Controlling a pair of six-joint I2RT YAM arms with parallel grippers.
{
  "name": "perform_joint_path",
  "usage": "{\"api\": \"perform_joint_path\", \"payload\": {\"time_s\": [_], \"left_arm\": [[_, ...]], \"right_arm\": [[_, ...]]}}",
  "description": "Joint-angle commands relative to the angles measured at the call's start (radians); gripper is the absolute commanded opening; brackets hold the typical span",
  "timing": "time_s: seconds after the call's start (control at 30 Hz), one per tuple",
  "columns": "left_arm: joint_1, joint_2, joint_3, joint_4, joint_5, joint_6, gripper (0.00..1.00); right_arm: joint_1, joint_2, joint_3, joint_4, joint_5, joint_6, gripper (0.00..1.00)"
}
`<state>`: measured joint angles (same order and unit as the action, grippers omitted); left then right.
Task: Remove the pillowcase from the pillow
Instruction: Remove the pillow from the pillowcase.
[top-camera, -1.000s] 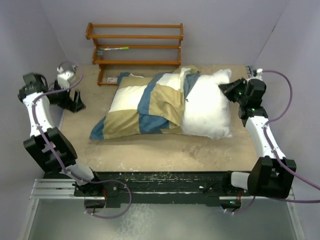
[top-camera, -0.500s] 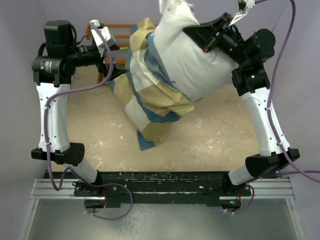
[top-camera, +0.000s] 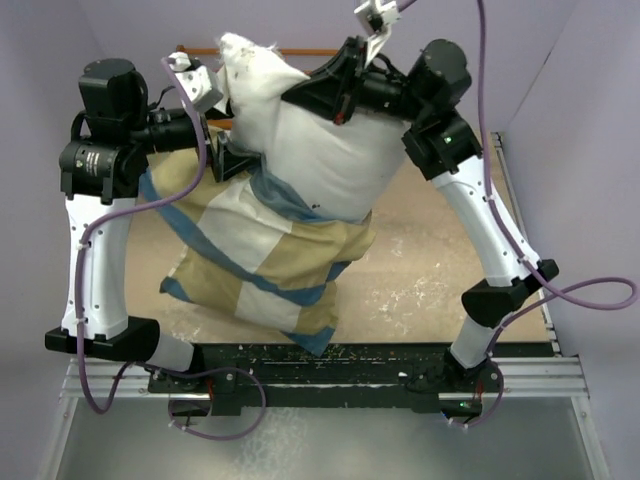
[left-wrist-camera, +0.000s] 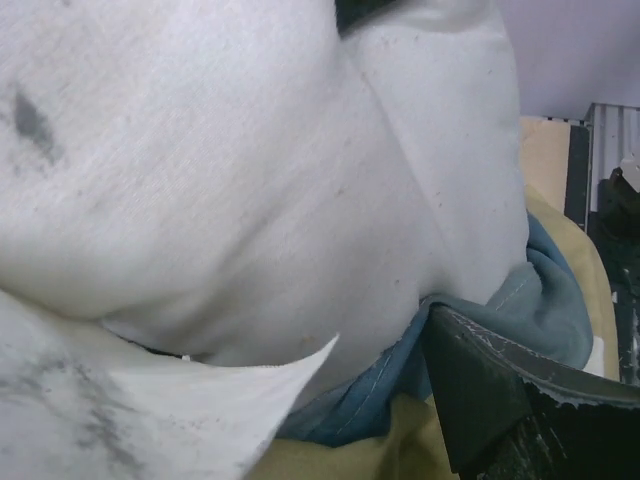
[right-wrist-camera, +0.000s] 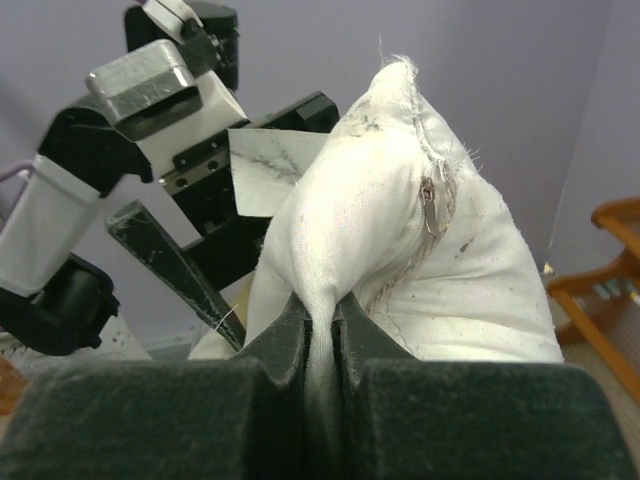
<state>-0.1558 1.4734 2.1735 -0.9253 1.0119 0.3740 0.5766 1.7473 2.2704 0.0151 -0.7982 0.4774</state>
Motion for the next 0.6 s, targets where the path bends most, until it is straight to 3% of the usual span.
{"api": "perform_joint_path", "payload": {"time_s": [0.0,0.2,0.37,0.57], "left_arm": [[-0.010,-0.072,-0.098,0.158,0.007,-0.080,1.00],[-0.010,-0.075,-0.068,0.109,-0.046,-0.049,0.99],[0.028,-0.115,-0.089,-0.073,-0.128,0.061,1.00],[0.478,-0.187,-0.252,-0.098,0.044,0.143,1.00]], "right_arm": [[0.043,-0.044,-0.071,0.053,0.052,-0.090,0.00],[0.050,-0.083,-0.086,0.060,0.160,-0.133,0.00],[-0.089,-0.192,-0.223,0.226,0.204,-0.042,0.00],[-0.242,-0.273,-0.360,0.400,0.124,0.064,0.00]]}}
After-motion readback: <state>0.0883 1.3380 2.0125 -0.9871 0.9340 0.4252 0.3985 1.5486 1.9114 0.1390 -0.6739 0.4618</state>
